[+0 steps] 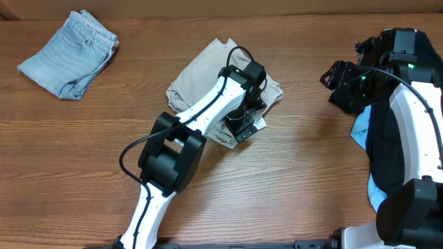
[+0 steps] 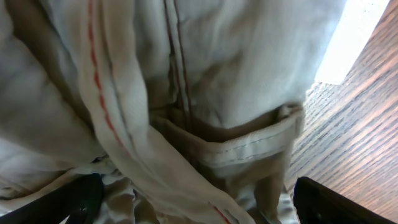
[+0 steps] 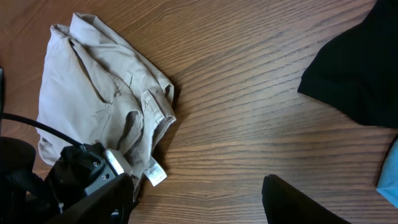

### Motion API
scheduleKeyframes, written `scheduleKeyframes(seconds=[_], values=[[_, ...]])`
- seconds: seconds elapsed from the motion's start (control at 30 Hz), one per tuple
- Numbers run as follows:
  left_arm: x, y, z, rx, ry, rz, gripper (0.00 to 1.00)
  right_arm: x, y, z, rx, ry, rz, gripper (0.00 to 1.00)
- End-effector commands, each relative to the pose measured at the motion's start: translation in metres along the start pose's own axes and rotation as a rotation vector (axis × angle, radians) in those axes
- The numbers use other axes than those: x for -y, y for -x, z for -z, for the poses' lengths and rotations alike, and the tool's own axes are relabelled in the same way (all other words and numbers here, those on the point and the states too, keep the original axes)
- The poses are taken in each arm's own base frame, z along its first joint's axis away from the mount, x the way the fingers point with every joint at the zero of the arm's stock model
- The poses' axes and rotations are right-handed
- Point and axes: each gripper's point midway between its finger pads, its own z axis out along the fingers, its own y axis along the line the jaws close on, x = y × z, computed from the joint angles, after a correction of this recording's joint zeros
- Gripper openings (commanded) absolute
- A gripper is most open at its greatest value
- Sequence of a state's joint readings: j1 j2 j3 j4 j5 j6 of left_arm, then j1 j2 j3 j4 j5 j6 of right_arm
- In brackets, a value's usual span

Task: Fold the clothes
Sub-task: 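Press the left gripper down on the folded shorts to flatten them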

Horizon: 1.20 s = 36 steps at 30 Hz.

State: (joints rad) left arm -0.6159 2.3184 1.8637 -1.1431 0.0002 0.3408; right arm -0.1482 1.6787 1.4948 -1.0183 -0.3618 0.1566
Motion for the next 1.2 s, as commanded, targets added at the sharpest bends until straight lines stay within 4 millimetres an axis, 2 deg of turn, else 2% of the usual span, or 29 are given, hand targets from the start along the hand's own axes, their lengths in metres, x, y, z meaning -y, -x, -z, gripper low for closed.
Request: scheduleKeyframes(seconds=[0.0,0.13,0.43,0.57,0.67,0.87,1.17], values=[[0.010,-0.018,-0.025,-0.068,-0.030,-0.008,1.00,0.000,0.000,0.000,0.001,-0.002,0.005,0.70],[0.004,-0.022,-0.037,-0.073,0.007,-0.009,0.99,0.000,-0.001,0.000,-0.003,-0.003,0.004,0.70],[0.002,-0.034,-0.053,-0.101,0.037,0.001,0.75,0.001,-0.001,-0.001,-0.003,-0.003,0.004,0.70],[-0.003,-0.032,-0.054,-0.092,0.064,0.023,0.34,0.000,-0.001,-0.001,-0.004,-0.003,0.004,0.70],[-0.003,-0.032,-0.054,-0.090,0.064,0.023,0.18,0.001,-0.001,-0.001,-0.004,-0.003,0.004,0.70],[-0.003,-0.031,-0.054,-0.087,0.065,0.024,0.05,0.001,-0.001,-0.001,-0.003,-0.003,0.004,0.70],[-0.006,-0.030,-0.054,-0.082,0.078,0.063,0.04,0.001,-0.001,-0.001,-0.002,-0.007,0.004,0.70]])
